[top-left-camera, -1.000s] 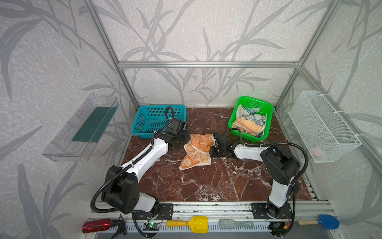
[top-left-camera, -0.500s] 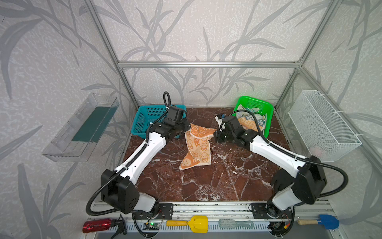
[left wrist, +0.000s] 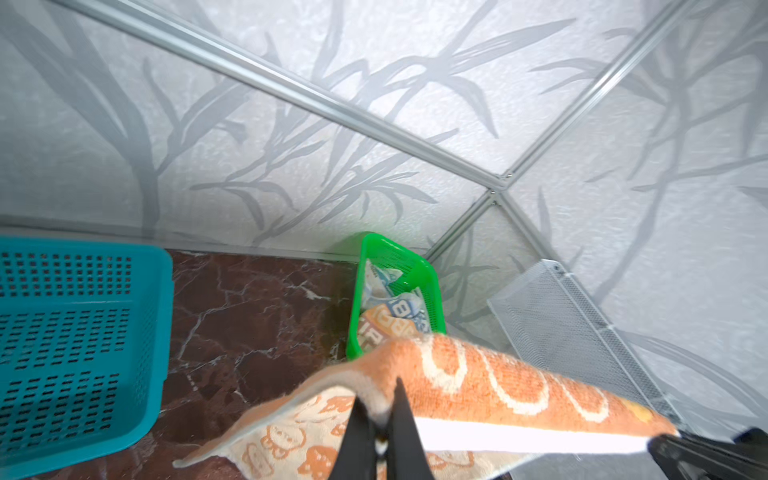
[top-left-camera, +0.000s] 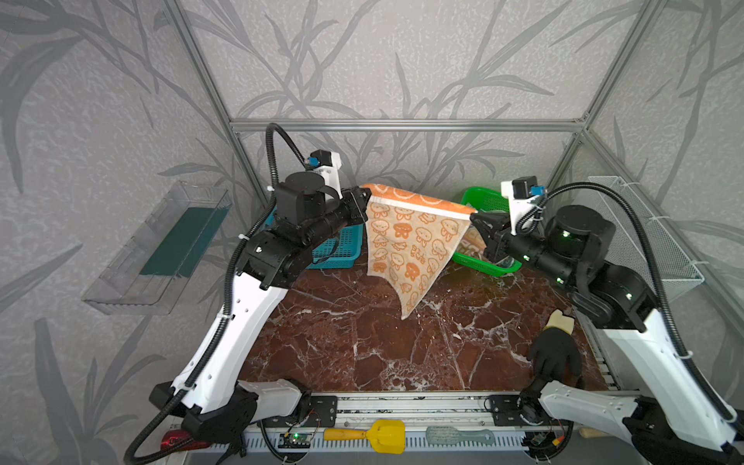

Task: Fold and stack the towels
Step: 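Lay the towel flat on the table, drawing it toward the robot with both grippers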

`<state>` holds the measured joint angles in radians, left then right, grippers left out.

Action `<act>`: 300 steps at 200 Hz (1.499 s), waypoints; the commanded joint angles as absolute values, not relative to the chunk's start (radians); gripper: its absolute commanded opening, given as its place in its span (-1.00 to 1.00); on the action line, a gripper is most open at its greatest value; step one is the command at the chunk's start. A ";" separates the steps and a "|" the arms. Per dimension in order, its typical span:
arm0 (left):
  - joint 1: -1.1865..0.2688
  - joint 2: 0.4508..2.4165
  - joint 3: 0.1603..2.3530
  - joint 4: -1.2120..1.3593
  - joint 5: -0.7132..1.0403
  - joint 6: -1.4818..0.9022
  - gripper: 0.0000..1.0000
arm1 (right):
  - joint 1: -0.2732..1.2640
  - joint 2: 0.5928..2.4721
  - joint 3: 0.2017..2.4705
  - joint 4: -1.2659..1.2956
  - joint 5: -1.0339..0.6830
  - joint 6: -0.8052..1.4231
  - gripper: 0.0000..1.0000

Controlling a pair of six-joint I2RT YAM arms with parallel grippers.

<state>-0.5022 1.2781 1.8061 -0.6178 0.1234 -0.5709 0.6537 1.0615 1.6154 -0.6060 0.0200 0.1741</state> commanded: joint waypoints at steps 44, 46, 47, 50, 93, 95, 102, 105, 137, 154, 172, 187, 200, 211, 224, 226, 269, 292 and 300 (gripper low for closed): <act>-0.552 1.172 1.830 -0.670 0.158 -0.677 -1.00 | 0.650 0.981 1.748 -0.834 0.017 0.146 -1.00; -0.552 1.174 1.828 -0.671 0.158 -0.678 -1.00 | 0.650 0.982 1.746 -0.836 0.019 0.145 -1.00; -0.552 1.175 1.827 -0.671 0.158 -0.679 -1.00 | 0.650 0.982 1.747 -0.837 0.020 0.145 -1.00; -0.553 1.179 1.823 -0.675 0.159 -0.681 -1.00 | 0.650 0.984 1.744 -0.839 0.025 0.144 -1.00; -0.549 1.262 1.749 -0.729 0.046 -0.647 -1.00 | 0.625 1.082 1.693 -0.831 0.093 0.136 -1.00; -0.549 1.268 1.745 -0.731 0.039 -0.645 -1.00 | 0.619 1.089 1.690 -0.828 0.087 0.136 -1.00; -0.545 1.292 1.729 -0.733 0.031 -0.640 -1.00 | 0.581 1.114 1.680 -0.818 0.059 0.144 -1.00; -0.542 1.302 1.720 -0.731 0.032 -0.638 -1.00 | 0.561 1.124 1.675 -0.812 0.043 0.150 -1.00; -0.495 1.419 1.645 -0.691 0.031 -0.615 -1.00 | 0.373 1.273 1.636 -0.762 -0.133 0.195 -1.00; -0.456 1.502 1.628 -0.665 0.060 -0.612 -1.00 | 0.347 1.364 1.617 -0.733 -0.151 0.192 -1.00; -0.437 1.587 1.624 -0.635 0.078 -0.609 -1.00 | 0.315 1.446 1.583 -0.673 -0.194 0.214 -1.00; -0.428 1.652 1.635 -0.610 0.076 -0.591 -1.00 | 0.295 1.516 1.580 -0.638 -0.207 0.223 -1.00; -0.418 1.710 1.660 -0.603 0.073 -0.582 -1.00 | 0.277 1.568 1.591 -0.615 -0.232 0.230 -1.00; -0.411 1.760 1.689 -0.601 0.081 -0.571 -1.00 | 0.268 1.609 1.610 -0.603 -0.248 0.233 -1.00; -0.409 1.816 1.747 -0.624 0.074 -0.548 -1.00 | 0.260 1.654 1.638 -0.603 -0.268 0.233 -1.00; -0.409 1.824 1.753 -0.627 0.073 -0.545 -1.00 | 0.259 1.660 1.641 -0.603 -0.271 0.233 -1.00; -0.405 1.891 1.778 -0.649 0.077 -0.541 -1.00 | 0.249 1.734 1.604 -0.602 -0.315 0.234 -1.00; -0.413 1.854 1.709 -0.635 0.115 -0.563 -1.00 | 0.249 1.712 1.497 -0.589 -0.328 0.249 -1.00; -0.419 1.834 1.681 -0.639 0.120 -0.566 -1.00 | 0.248 1.667 1.439 -0.566 -0.333 0.262 -1.00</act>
<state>-0.4107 1.8908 1.7416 -0.6140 0.1066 -0.5579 0.2546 1.7206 1.5555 -0.5907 -0.3027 0.2337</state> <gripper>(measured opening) 0.052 0.053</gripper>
